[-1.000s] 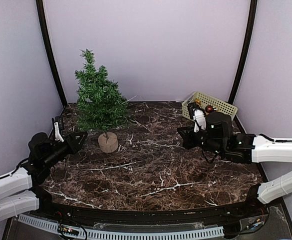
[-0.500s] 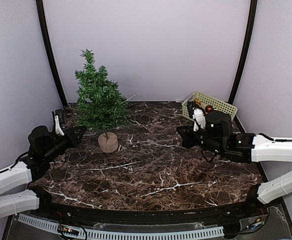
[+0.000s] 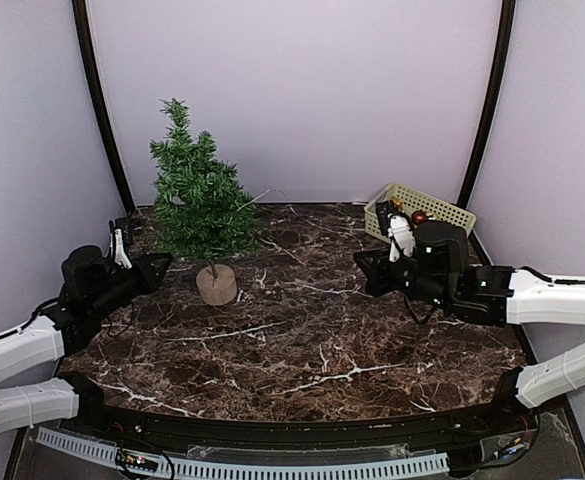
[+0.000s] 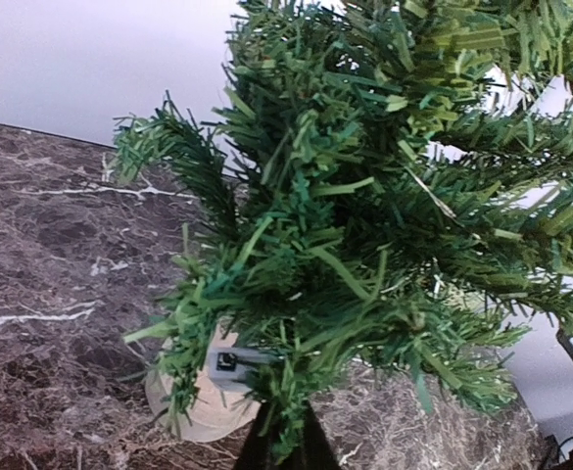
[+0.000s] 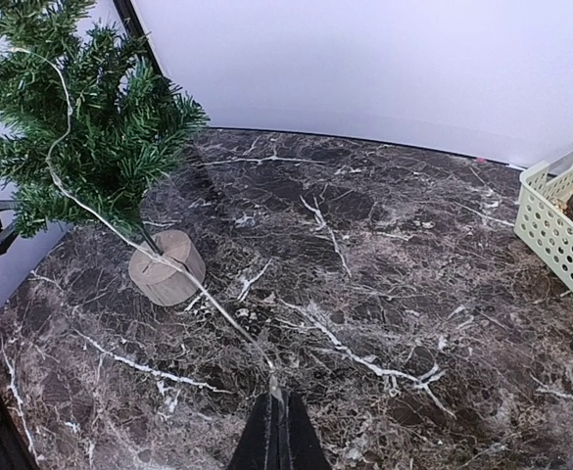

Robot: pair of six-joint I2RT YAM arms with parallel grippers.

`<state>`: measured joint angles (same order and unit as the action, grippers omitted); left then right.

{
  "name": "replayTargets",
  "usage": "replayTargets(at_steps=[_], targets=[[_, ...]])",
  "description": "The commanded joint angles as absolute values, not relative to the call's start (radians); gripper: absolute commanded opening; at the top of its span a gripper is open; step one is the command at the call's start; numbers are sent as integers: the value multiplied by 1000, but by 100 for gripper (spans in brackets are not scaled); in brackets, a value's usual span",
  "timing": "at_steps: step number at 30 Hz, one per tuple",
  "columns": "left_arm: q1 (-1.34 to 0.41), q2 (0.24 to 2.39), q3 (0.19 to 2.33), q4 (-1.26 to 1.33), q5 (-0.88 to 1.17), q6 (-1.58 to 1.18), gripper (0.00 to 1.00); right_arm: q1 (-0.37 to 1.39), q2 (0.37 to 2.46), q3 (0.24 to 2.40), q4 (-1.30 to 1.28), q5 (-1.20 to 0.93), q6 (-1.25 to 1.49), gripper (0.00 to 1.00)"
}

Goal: Decorate the small christmas tree
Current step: Wrap the side of the string light in the gap of the branches.

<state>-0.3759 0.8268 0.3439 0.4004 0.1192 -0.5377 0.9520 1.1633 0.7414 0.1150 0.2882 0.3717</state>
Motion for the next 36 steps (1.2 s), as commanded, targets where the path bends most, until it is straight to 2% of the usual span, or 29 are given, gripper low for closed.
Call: replayTargets(at_steps=[1, 8, 13, 17, 22, 30, 32, 36], targets=[[-359, 785, 373, 336, 97, -519, 0, 970, 1123, 750, 147, 260, 350, 0], [-186, 751, 392, 270, 290, -491, 0, 1070, 1084, 776, 58, 256, 306, 0], [-98, 842, 462, 209, 429, -414, 0, 1157, 1093, 830, -41, 272, 312, 0], [-28, 960, 515, 263, 543, -383, 0, 1200, 1105, 857, -68, 299, 331, 0], [-4, 1071, 586, 328, 596, -355, 0, 1209, 1120, 859, -34, 308, 353, 0], [36, 1188, 666, 361, 602, -306, 1, 1208, 1182, 880, -80, 470, 455, 0], [41, 1211, 678, 358, 596, -301, 4, 1195, 1198, 882, -95, 479, 475, 0], [41, 1189, 715, 284, 553, -286, 27, 1165, 1226, 884, -95, 453, 501, 0]])
